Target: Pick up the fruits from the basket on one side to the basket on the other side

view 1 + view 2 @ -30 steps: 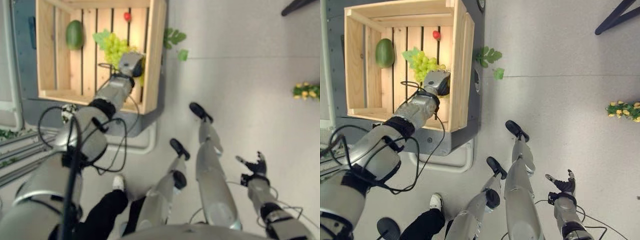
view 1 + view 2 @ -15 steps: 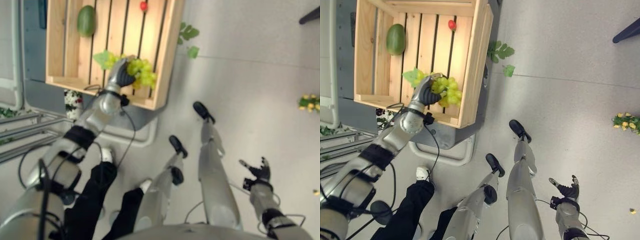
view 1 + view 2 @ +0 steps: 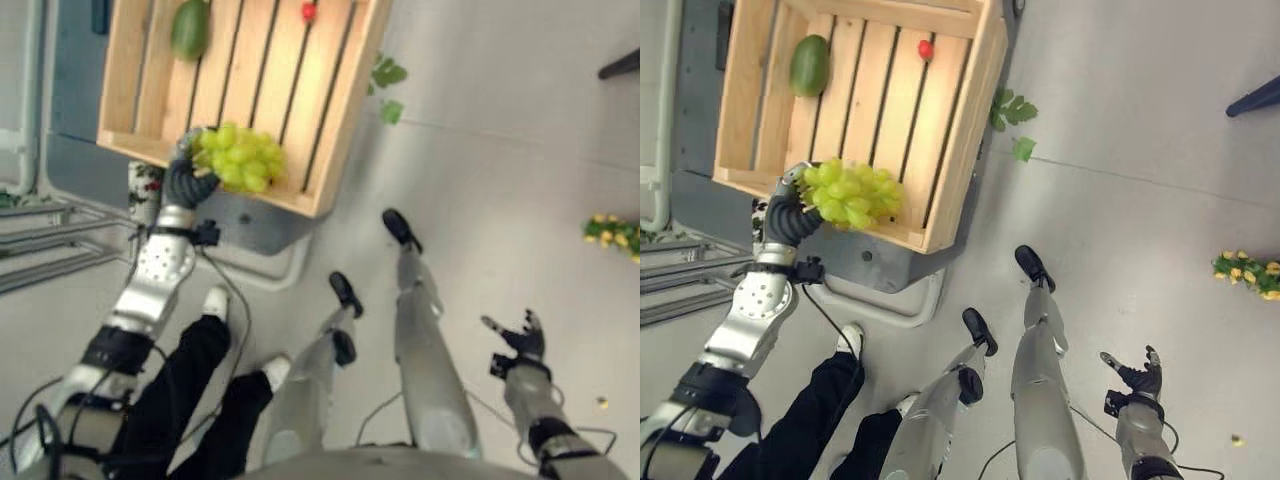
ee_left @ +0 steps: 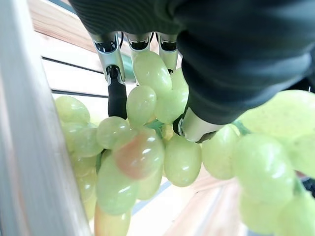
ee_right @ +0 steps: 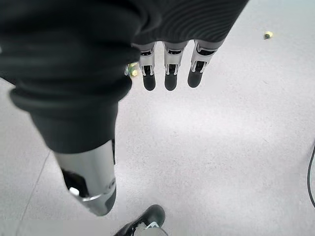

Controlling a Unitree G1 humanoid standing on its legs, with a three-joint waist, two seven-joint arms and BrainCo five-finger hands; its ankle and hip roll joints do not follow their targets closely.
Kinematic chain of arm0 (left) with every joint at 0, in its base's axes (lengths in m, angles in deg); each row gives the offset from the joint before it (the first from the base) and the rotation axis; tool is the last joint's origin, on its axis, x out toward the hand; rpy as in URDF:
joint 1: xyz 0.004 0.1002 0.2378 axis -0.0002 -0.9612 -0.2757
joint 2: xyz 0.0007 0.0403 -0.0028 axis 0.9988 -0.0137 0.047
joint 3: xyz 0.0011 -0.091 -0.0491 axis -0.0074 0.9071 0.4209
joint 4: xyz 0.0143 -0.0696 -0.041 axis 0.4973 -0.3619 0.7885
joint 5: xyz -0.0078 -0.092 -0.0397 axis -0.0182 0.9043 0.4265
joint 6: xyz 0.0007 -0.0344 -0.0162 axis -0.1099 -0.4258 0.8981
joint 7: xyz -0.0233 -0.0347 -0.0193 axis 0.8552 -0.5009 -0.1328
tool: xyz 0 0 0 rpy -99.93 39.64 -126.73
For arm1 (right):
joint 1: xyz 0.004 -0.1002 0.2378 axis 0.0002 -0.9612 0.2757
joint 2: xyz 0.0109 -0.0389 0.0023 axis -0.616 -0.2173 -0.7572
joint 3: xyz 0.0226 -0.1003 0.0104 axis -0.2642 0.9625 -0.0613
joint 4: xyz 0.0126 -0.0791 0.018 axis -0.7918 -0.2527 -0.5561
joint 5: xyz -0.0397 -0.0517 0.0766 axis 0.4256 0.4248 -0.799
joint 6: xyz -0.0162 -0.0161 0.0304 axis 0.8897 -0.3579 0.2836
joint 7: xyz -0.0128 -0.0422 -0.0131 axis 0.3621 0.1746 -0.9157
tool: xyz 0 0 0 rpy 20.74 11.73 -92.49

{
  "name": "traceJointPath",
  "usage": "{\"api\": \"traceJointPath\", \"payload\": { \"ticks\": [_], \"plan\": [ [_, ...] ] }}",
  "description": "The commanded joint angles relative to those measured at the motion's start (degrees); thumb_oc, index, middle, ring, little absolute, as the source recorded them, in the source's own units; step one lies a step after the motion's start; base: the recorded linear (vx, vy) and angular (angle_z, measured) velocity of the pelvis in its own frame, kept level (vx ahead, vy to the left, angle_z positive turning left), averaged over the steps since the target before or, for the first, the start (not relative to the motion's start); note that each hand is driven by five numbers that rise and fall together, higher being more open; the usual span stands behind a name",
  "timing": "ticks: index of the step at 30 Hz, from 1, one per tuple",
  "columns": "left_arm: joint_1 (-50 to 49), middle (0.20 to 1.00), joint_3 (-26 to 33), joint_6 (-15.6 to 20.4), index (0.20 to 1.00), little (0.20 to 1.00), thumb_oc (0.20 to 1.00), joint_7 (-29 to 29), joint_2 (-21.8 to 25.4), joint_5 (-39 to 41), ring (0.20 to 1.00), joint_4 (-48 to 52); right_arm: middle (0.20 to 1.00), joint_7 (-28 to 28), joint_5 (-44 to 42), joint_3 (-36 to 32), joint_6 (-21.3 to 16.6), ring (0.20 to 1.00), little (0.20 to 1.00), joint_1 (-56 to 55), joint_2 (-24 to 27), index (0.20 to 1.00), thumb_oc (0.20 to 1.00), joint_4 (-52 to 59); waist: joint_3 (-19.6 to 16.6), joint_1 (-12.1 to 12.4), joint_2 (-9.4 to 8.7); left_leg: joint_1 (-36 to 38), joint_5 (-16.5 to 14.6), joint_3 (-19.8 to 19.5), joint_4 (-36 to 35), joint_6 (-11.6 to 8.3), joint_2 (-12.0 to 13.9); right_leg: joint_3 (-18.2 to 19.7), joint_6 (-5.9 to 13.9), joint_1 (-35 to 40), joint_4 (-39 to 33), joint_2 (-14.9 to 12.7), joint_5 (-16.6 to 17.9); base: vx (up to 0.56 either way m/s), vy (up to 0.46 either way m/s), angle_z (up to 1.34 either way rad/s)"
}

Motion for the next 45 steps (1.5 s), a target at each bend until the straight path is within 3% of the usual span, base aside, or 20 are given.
{"api": "traceJointPath", "payload": {
  "ticks": [1, 10, 20, 21, 31, 36, 40, 45],
  "plan": [
    [-5.6, 0.2, 7.0, 4.9, 0.2, 0.2, 0.2, -2.5, 5.0, 7.9, 0.2, 6.5, 1.0, -0.2, 4.6, 2.4, 1.5, 1.0, 1.0, -5.0, 0.9, 1.0, 1.0, 1.3, -3.5, 1.0, -2.25, -6.5, 0.4, -3.5, 5.7, -2.95, 1.7, -0.8, 1.32, 4.8, -1.5, 1.3, -6.0, -0.02, -0.069, 0.2],
    [-9.7, 0.2, 7.3, 5.7, 0.2, 0.2, 0.2, -7.8, 1.8, 18.9, 0.2, 14.5, 1.0, -3.3, 11.9, 10.6, 2.2, 1.0, 1.0, -2.5, 3.8, 1.0, 1.0, 9.8, -5.4, 4.7, -4.61, -2.8, 2.2, -8.0, 4.2, -3.11, 1.7, -4.1, 0.13, 11.0, -1.8, 1.8, -7.8, -0.03, -0.068, 0.2],
    [-14.4, 0.2, 7.6, 4.7, 0.2, 0.2, 0.2, -11.9, 0.5, 23.9, 0.2, 20.4, 1.0, -6.9, 18.4, 18.0, 1.8, 1.0, 1.0, 0.3, 6.2, 1.0, 1.0, 18.4, -7.4, 8.1, -6.57, 1.8, 4.2, -11.9, 2.1, -3.24, 1.2, -8.0, -0.85, 17.3, -1.9, 2.4, -10.0, -0.01, -0.079, 0.28],
    [-15.4, 0.2, 7.6, 4.1, 0.2, 0.2, 0.2, -12.9, 0.8, 24.4, 0.2, 21.4, 1.0, -7.2, 20.3, 18.8, 1.3, 1.0, 1.0, 0.8, 7.4, 1.0, 1.0, 23.6, -8.0, 8.8, -6.92, 2.9, 4.5, -13.0, 1.5, -3.18, 1.1, -9.2, -1.15, 18.5, -1.7, 2.4, -10.8, 0.01, -0.041, 0.23],
    [-14.3, 0.2, 4.1, 2.5, 0.2, 0.2, 0.2, -13.0, -1.4, 23.9, 0.2, 22.1, 1.0, -9.9, 22.8, 16.1, -0.9, 1.0, 1.0, 1.7, 15.0, 1.0, 1.0, 53.5, -10.0, 9.1, -9.18, 6.0, 4.7, -15.0, 0.2, -2.92, 1.2, -11.8, -1.6, 22.0, -1.7, 2.7, -12.4, 0.03, -0.035, 0.18],
    [-13.9, 0.2, 3.7, 0.7, 0.2, 0.2, 0.2, -13.5, -2.1, 20.6, 0.2, 22.2, 1.0, -13.0, 22.9, 15.1, 0.4, 1.0, 1.0, 5.1, 18.4, 1.0, 1.0, 64.0, -11.6, 9.6, -10.42, 7.5, 4.8, -15.8, -1.0, -2.86, 1.5, -12.8, -1.87, 23.2, -2.3, 2.9, -12.7, 0.02, -0.028, 0.07],
    [-13.8, 0.2, 2.8, 0.0, 0.2, 0.2, 0.2, -13.9, -3.8, 19.1, 0.2, 21.2, 1.0, -15.3, 17.6, 16.3, 1.4, 1.0, 1.0, 10.5, 17.5, 1.0, 1.0, 66.3, -12.8, 10.3, -11.54, 8.3, 4.4, -16.3, -0.9, -2.71, 1.7, -13.4, -2.12, 24.1, -1.9, 2.9, -13.2, 0.01, -0.036, 0.07],
    [-11.2, 0.2, -0.1, -1.0, 0.2, 0.2, 0.2, -14.5, -6.1, 18.4, 0.2, 20.3, 1.0, -15.4, 17.5, 20.5, 3.1, 1.0, 1.0, 18.0, 15.5, 1.0, 1.0, 63.8, -13.4, 11.1, -12.2, 9.2, 3.8, -16.6, -0.4, -2.63, 1.6, -14.1, -2.5, 25.2, -1.4, 2.8, -14.0, 0.02, -0.017, 0.07]
  ]
}}
